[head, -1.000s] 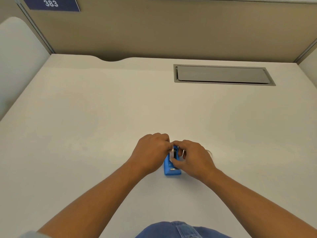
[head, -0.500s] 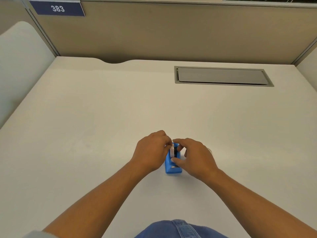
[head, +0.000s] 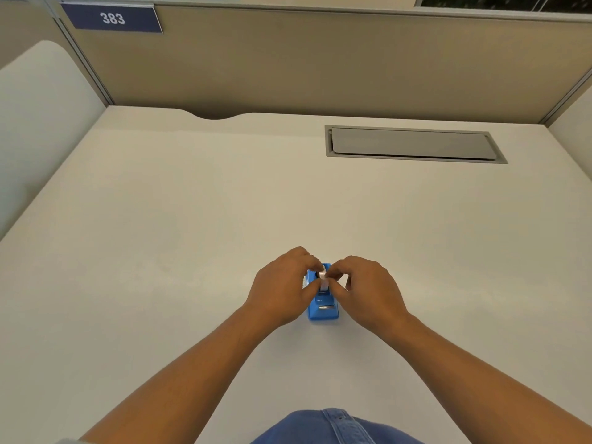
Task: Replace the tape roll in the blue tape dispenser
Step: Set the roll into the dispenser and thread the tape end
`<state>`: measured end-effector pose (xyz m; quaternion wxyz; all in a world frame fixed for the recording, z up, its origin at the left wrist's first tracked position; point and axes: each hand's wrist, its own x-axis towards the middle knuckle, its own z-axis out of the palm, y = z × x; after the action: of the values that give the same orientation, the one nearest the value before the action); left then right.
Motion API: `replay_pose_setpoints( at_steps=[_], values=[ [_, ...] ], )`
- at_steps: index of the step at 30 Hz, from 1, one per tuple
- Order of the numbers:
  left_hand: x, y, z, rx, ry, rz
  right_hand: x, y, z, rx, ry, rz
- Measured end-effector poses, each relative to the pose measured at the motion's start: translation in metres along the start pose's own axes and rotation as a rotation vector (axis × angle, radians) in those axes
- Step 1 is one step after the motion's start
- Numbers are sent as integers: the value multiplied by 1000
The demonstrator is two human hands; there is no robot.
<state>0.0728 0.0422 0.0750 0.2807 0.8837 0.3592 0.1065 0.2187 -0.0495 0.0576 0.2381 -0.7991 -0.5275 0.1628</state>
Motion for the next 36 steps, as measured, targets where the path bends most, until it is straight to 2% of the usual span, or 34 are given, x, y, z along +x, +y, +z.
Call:
replay_pose_setpoints(
  at_steps=[3,6,18,36],
  values=[
    [-7,-7,5,-45,-92,-6,-1,0,-2,-6,-3,7],
    [-14,-12,13,29,-219,8,-3,-1,-4,-1,-13,0],
    [-16,-20,33,49,-73,16,-19,-3,-8,-5,2,-71],
    [-14,-24,35,-67,-92,-48,-57,15,18,-301,38,-418]
  ],
)
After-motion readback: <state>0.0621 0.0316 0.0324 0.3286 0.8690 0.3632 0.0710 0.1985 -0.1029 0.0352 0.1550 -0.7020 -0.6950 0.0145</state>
